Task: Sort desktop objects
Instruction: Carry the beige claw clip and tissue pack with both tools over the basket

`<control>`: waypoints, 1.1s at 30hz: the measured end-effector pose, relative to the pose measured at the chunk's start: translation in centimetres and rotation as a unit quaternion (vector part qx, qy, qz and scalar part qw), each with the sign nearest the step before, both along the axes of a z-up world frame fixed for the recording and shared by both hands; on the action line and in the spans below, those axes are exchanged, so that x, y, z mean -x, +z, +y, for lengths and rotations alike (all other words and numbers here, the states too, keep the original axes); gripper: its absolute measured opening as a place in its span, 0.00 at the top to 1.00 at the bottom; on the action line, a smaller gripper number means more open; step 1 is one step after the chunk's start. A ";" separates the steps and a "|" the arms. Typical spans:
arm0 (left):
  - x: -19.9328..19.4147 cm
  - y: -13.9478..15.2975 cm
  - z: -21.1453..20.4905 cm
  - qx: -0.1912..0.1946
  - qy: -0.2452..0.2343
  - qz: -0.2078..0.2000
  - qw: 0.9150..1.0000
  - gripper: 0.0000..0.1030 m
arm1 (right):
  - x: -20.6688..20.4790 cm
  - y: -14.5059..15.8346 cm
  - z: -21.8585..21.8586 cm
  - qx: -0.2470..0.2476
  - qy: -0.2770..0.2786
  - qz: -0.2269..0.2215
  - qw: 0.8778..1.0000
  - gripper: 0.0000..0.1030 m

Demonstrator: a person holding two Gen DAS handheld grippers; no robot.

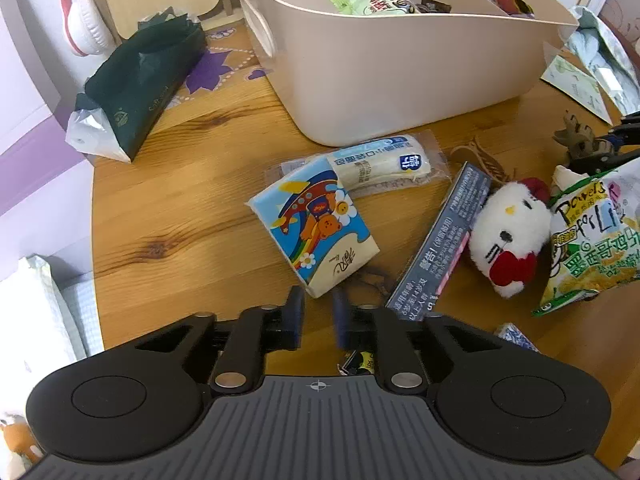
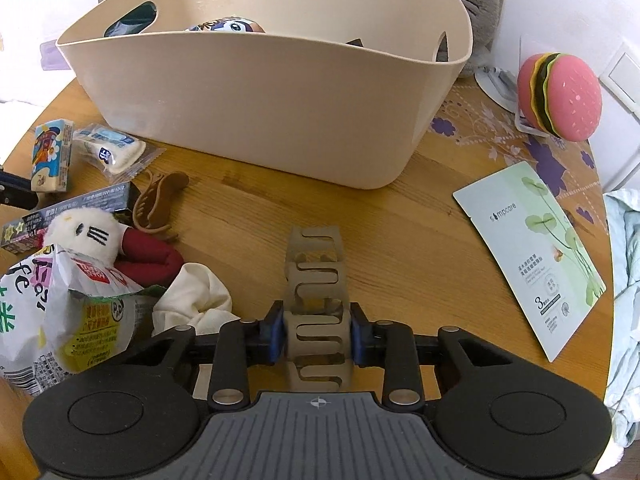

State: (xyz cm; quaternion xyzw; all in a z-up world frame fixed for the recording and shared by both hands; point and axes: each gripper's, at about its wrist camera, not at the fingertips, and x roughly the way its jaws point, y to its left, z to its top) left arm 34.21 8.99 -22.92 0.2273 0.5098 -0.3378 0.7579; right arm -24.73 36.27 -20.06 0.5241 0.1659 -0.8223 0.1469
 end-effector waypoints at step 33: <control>-2.1 1.6 -0.1 0.084 0.149 0.033 0.985 0.55 | -1.0 1.2 0.9 0.009 -0.015 0.021 1.000 0.71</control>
